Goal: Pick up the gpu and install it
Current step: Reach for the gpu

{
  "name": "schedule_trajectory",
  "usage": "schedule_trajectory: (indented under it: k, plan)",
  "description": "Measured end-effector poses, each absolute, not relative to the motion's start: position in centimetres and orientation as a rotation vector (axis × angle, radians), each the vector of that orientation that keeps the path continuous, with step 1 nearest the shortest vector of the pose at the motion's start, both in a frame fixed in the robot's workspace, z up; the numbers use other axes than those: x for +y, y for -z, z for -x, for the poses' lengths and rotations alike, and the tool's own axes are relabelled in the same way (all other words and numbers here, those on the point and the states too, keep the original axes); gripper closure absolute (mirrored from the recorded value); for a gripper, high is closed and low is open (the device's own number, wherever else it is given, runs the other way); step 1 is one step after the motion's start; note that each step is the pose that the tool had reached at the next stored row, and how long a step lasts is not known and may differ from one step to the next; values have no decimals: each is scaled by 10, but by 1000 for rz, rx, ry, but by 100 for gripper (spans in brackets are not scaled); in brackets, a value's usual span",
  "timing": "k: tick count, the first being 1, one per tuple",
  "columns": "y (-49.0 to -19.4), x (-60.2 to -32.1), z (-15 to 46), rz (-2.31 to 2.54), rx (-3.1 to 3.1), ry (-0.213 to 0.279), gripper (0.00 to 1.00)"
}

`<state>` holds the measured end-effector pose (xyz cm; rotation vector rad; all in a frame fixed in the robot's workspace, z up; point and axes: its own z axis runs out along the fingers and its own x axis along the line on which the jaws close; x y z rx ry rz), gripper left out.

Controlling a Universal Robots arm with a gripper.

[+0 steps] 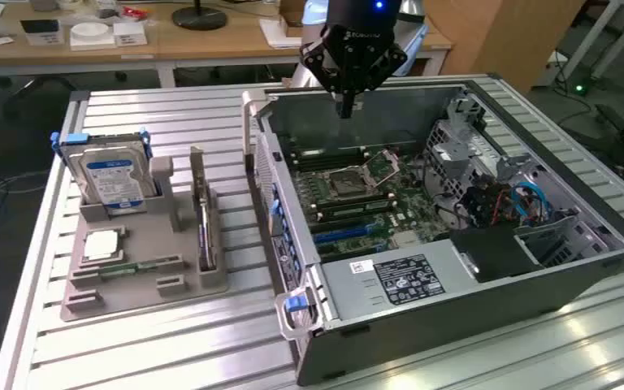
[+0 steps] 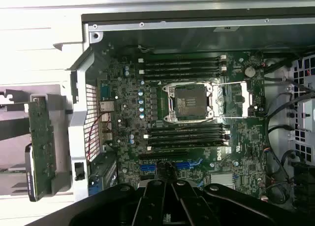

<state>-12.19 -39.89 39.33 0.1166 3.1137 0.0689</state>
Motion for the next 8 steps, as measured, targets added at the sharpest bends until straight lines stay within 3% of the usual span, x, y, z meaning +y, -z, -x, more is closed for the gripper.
schedule_trajectory:
  k: [8]
  plan:
    - [-393,-399,123,-117,3114,-69,90]
